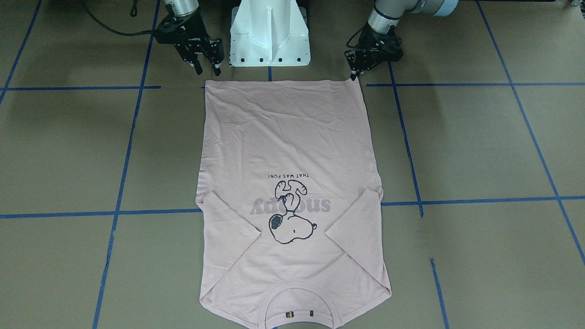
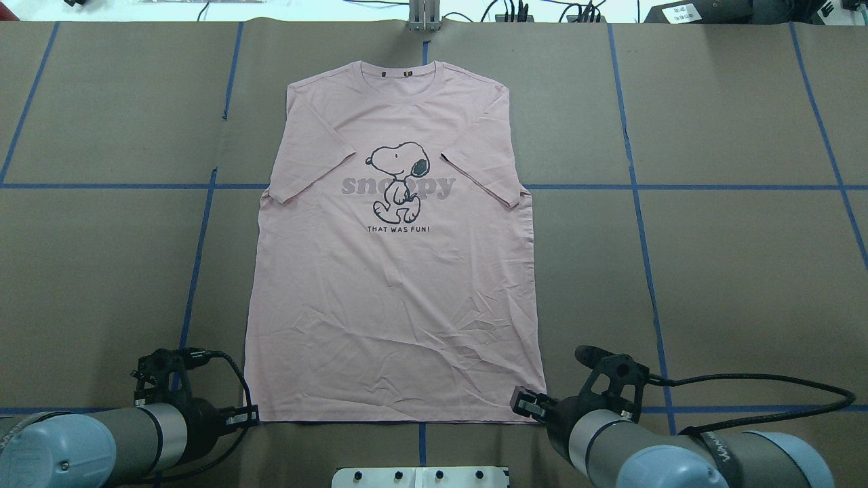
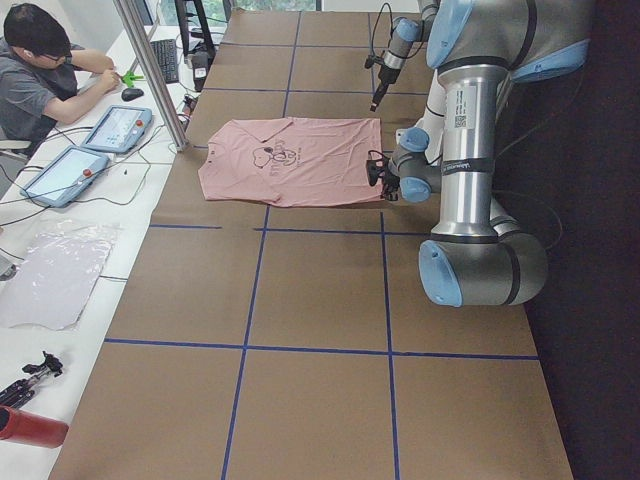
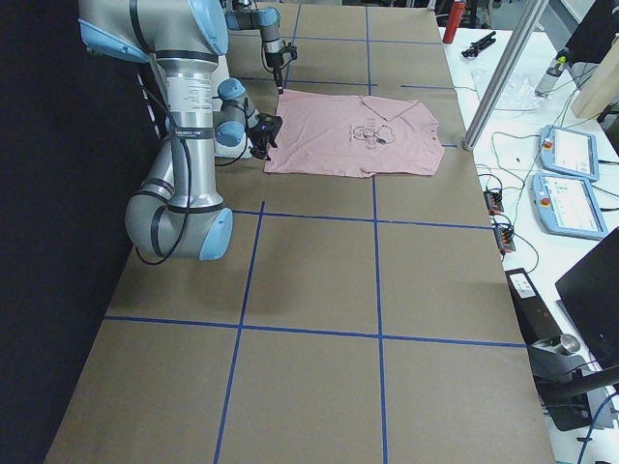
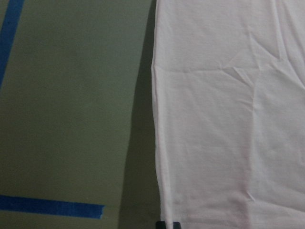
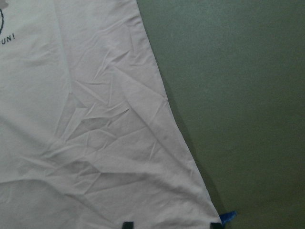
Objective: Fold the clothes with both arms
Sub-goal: 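Close both grippers on the hem corners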
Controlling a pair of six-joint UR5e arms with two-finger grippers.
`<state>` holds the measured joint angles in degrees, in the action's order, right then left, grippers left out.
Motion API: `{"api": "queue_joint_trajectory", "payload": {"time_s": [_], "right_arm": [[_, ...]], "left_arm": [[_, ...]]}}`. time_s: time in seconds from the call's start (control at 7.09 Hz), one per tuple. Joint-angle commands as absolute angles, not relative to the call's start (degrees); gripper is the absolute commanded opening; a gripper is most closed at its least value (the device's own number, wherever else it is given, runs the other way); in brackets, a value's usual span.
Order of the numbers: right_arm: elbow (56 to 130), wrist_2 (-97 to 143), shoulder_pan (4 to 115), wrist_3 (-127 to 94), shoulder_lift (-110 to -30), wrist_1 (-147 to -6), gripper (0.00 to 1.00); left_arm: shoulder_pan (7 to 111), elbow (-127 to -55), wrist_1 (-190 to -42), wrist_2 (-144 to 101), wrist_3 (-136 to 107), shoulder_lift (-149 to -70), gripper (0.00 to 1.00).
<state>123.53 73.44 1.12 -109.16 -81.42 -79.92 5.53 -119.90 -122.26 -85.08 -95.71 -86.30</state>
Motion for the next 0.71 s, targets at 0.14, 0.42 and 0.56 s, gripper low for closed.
{"api": "queue_joint_trajectory", "payload": {"time_s": [0.14,0.42,0.56], "right_arm": [[120.2,73.8,1.5,-109.9,-77.2,-87.1,0.62],[119.4,73.9,1.3,-110.0,-77.1,-87.2,0.62],[117.9,73.8,1.2,-110.0,-77.0,-87.1,0.62]], "left_arm": [[5.5,-120.0,-122.3,-85.0,-95.7,-86.5,0.00],[5.5,-119.8,-122.3,-85.1,-95.7,-86.4,0.00],[5.4,-119.8,-122.3,-85.1,-95.7,-86.4,0.00]]}}
